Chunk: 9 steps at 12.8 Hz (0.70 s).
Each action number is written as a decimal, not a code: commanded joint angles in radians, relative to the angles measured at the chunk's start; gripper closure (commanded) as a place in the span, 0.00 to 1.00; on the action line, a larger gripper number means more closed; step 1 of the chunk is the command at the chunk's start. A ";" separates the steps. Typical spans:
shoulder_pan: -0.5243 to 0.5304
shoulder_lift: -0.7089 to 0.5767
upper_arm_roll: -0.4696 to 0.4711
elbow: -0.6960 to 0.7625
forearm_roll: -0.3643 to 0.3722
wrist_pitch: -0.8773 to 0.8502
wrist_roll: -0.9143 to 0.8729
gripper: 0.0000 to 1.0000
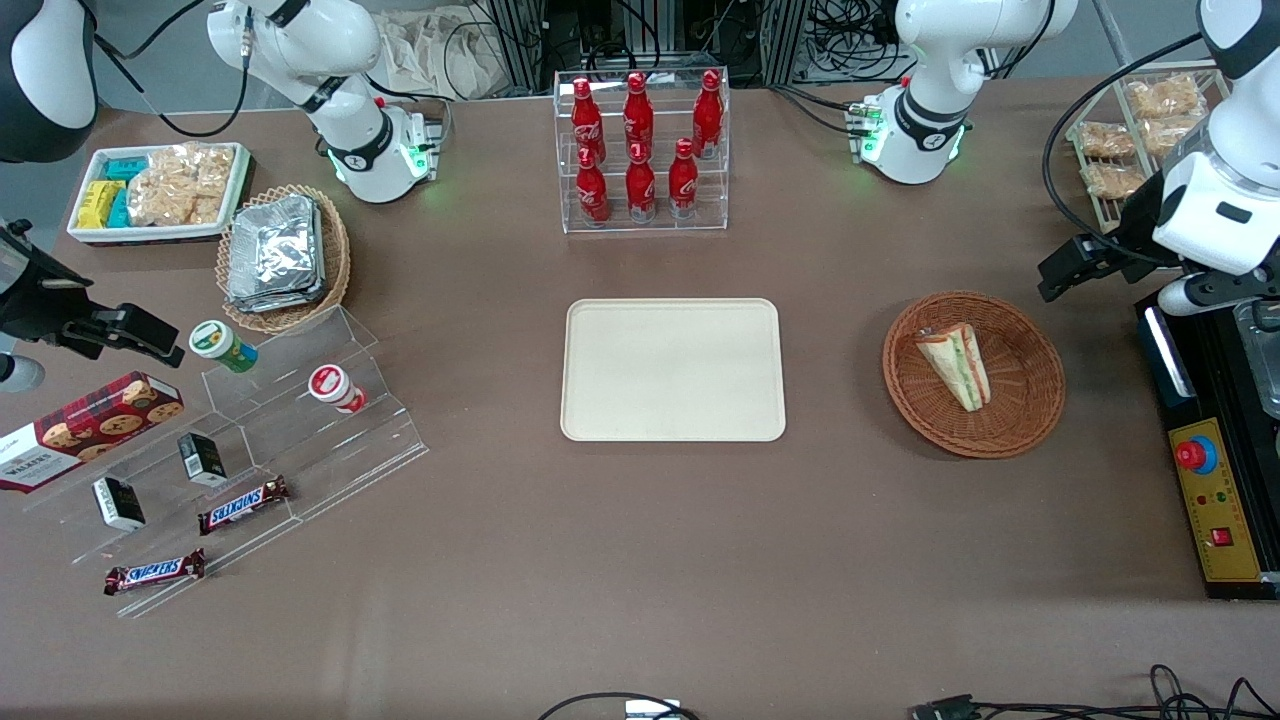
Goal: Place sandwich from basket to tray
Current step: 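Move the open left gripper over the sandwich in the wicker basket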
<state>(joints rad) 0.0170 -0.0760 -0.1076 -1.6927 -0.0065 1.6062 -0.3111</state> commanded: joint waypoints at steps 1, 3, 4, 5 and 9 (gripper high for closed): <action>0.014 -0.007 -0.007 0.027 -0.004 -0.060 -0.014 0.00; 0.014 -0.002 -0.007 0.044 -0.003 -0.074 -0.034 0.00; 0.014 0.005 -0.007 0.050 0.002 -0.078 -0.033 0.00; 0.015 0.007 -0.007 0.050 0.002 -0.089 -0.030 0.00; 0.026 0.013 -0.006 0.064 -0.013 -0.130 -0.023 0.00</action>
<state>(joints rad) 0.0334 -0.0752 -0.1067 -1.6673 -0.0068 1.5131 -0.3296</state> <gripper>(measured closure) 0.000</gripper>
